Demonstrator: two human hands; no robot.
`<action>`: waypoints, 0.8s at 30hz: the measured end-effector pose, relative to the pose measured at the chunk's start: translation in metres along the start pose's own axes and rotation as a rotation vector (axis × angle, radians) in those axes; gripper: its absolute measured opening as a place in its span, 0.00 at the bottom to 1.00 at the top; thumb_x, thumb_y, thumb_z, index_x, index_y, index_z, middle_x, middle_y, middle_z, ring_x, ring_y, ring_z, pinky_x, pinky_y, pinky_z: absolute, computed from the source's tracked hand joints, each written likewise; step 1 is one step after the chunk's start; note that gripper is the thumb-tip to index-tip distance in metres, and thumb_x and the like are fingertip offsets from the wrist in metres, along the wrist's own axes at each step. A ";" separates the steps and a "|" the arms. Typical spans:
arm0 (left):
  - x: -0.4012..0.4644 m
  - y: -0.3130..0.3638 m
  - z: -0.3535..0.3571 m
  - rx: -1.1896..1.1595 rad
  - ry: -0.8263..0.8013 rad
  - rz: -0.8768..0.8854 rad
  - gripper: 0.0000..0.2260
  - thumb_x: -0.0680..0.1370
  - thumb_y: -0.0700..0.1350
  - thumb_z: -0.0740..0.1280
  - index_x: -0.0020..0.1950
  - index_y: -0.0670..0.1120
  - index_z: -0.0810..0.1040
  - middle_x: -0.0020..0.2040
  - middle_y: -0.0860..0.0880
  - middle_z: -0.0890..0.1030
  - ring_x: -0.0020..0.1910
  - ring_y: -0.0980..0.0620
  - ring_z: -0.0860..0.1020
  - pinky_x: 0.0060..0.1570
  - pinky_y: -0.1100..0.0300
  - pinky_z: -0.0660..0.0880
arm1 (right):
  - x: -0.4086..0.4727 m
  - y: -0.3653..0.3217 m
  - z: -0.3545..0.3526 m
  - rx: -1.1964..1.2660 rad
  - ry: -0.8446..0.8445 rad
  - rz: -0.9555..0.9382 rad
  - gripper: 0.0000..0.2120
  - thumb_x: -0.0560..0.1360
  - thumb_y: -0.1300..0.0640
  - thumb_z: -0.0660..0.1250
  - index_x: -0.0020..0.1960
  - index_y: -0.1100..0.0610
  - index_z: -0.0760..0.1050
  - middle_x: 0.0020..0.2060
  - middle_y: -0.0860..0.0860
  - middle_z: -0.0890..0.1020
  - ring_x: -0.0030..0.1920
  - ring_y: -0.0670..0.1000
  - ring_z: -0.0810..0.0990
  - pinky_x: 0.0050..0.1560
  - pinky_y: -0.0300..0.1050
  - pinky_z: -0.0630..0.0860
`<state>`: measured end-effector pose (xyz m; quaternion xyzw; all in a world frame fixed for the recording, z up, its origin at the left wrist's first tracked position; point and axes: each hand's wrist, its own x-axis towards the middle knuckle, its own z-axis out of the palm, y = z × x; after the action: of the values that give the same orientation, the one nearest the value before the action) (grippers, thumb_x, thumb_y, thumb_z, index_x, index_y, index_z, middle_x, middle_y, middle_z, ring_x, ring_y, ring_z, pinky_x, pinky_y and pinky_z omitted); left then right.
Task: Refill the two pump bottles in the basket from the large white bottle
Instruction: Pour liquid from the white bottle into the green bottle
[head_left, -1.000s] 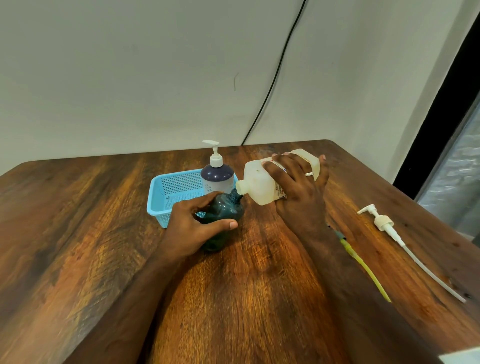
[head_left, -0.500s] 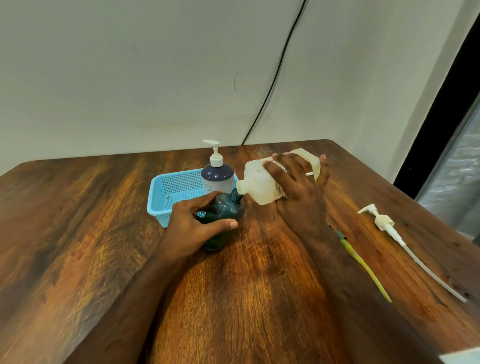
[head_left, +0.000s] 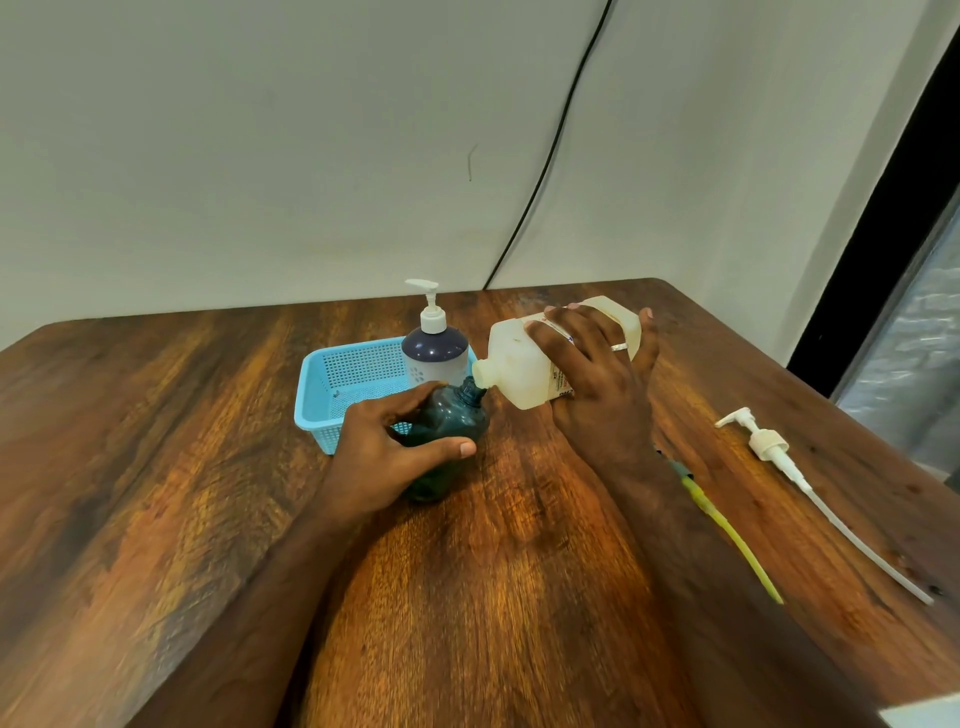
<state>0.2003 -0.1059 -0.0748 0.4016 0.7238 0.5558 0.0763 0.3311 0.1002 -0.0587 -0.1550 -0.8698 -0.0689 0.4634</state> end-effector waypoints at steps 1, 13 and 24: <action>0.000 0.000 0.000 0.002 -0.004 0.004 0.30 0.63 0.57 0.79 0.65 0.56 0.80 0.58 0.60 0.83 0.60 0.63 0.78 0.57 0.63 0.77 | 0.000 0.000 0.000 -0.002 -0.001 0.000 0.33 0.69 0.53 0.76 0.70 0.46 0.68 0.69 0.52 0.74 0.73 0.57 0.68 0.75 0.66 0.40; -0.001 0.002 0.000 -0.012 -0.007 -0.001 0.30 0.62 0.61 0.80 0.63 0.59 0.80 0.56 0.63 0.83 0.58 0.67 0.77 0.56 0.62 0.77 | 0.000 0.001 0.000 -0.003 -0.008 0.000 0.33 0.70 0.51 0.76 0.71 0.45 0.67 0.70 0.53 0.74 0.73 0.58 0.68 0.75 0.67 0.40; 0.001 0.002 0.000 0.008 -0.009 -0.005 0.29 0.62 0.59 0.78 0.62 0.60 0.79 0.57 0.64 0.81 0.58 0.65 0.77 0.56 0.65 0.76 | 0.000 0.002 0.002 0.000 0.003 -0.002 0.33 0.70 0.51 0.76 0.71 0.46 0.68 0.70 0.53 0.74 0.73 0.58 0.68 0.75 0.67 0.40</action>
<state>0.2008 -0.1054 -0.0731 0.4027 0.7266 0.5510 0.0792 0.3304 0.1021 -0.0595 -0.1538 -0.8692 -0.0696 0.4648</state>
